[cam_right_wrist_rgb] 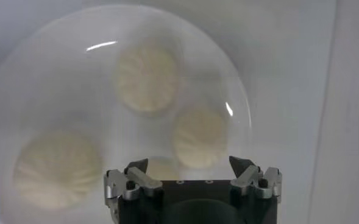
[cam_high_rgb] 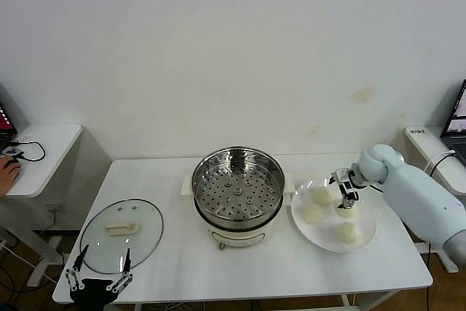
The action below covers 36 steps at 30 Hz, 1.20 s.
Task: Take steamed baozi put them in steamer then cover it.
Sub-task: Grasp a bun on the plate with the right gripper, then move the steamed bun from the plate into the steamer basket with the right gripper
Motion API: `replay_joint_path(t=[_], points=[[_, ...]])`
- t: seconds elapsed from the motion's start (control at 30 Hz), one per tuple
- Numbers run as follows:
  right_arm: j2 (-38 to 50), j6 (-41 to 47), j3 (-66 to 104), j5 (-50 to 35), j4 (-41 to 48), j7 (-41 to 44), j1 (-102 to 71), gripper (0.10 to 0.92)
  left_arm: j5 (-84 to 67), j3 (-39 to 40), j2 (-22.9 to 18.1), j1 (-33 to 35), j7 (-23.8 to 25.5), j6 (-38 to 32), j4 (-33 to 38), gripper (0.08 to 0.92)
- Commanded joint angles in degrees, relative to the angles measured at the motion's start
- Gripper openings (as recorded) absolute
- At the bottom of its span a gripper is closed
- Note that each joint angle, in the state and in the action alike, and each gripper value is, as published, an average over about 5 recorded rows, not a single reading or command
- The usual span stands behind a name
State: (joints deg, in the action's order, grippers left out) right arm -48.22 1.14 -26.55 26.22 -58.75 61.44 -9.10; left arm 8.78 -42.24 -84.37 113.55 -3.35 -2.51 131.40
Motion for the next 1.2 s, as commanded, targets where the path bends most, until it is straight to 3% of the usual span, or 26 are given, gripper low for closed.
replay_joint_path(t=[0.03,0.6,0.93,1.2], points=[[-4.4,-0.4,-2.2,2.2,7.2,-0.8,2.1,0.823,0.2,-0.7,0.1,-0.1,0.1,-0.3,-0.2,0.823],[-9.8,-1.1,-0.8,3.0,12.4,-2.9,1.9,0.815,0.3,-1.5,0.2,-0.4,0.1,-0.7,-0.9,0.823],[-8.6,-0.6,-0.7,3.2,11.4,-2.3,1.6,0.645,0.3,-1.4,0.2,-0.4,0.1,-0.7,-0.9,0.823],[-1.9,1.3,-4.1,-4.7,1.7,-0.2,5.3,0.638,0.2,-1.1,0.4,-0.5,0.2,-0.7,-1.3,0.823]])
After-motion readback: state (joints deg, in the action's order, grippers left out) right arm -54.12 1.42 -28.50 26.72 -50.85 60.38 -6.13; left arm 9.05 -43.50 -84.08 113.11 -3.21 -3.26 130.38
